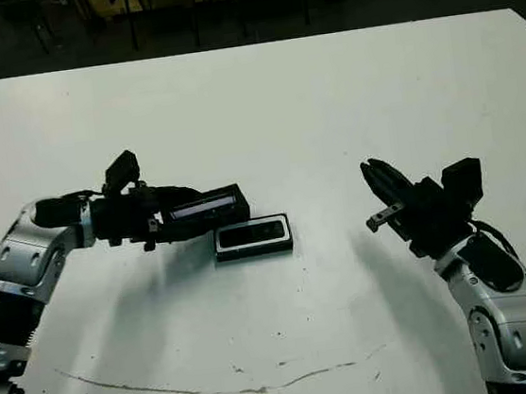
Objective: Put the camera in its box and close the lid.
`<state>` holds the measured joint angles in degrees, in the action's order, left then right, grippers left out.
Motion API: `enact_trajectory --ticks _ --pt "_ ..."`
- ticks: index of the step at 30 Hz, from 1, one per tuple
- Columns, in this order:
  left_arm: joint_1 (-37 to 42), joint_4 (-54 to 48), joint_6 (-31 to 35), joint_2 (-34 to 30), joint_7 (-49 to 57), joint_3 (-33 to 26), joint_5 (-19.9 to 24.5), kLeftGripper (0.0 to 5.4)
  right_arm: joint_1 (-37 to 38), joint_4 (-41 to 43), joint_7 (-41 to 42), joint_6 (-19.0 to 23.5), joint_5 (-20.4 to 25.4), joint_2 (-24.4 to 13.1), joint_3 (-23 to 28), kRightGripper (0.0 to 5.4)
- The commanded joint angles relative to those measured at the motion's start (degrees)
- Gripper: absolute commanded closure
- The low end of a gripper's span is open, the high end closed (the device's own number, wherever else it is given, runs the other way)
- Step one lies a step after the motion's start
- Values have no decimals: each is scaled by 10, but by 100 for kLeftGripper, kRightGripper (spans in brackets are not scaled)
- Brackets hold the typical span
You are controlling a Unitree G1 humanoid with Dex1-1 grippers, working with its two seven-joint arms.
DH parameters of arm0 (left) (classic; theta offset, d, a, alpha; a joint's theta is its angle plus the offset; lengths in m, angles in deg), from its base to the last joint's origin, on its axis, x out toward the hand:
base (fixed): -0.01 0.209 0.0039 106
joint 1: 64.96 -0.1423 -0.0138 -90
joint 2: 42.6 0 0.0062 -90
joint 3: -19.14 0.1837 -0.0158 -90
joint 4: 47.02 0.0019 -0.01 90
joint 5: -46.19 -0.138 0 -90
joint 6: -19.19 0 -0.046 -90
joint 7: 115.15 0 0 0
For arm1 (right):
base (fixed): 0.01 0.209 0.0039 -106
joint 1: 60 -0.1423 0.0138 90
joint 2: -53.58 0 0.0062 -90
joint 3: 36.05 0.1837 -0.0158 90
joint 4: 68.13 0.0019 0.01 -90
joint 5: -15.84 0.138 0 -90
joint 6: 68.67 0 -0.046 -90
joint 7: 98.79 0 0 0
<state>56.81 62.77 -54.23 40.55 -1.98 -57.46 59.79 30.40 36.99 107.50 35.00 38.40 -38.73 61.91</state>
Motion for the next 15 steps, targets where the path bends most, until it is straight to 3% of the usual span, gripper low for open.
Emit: enact_trajectory --ticks 1,8,15 --pt "12 32 1 14 -17 8 -1 267 4 -6 6 -5 -5 -6 0 540" --pt "29 80 -17 24 -41 20 -21 267 3 -19 21 -21 -8 -7 1 540" --pt "57 133 -15 22 -60 57 -65 267 6 -5 10 -12 -16 -6 -1 540"
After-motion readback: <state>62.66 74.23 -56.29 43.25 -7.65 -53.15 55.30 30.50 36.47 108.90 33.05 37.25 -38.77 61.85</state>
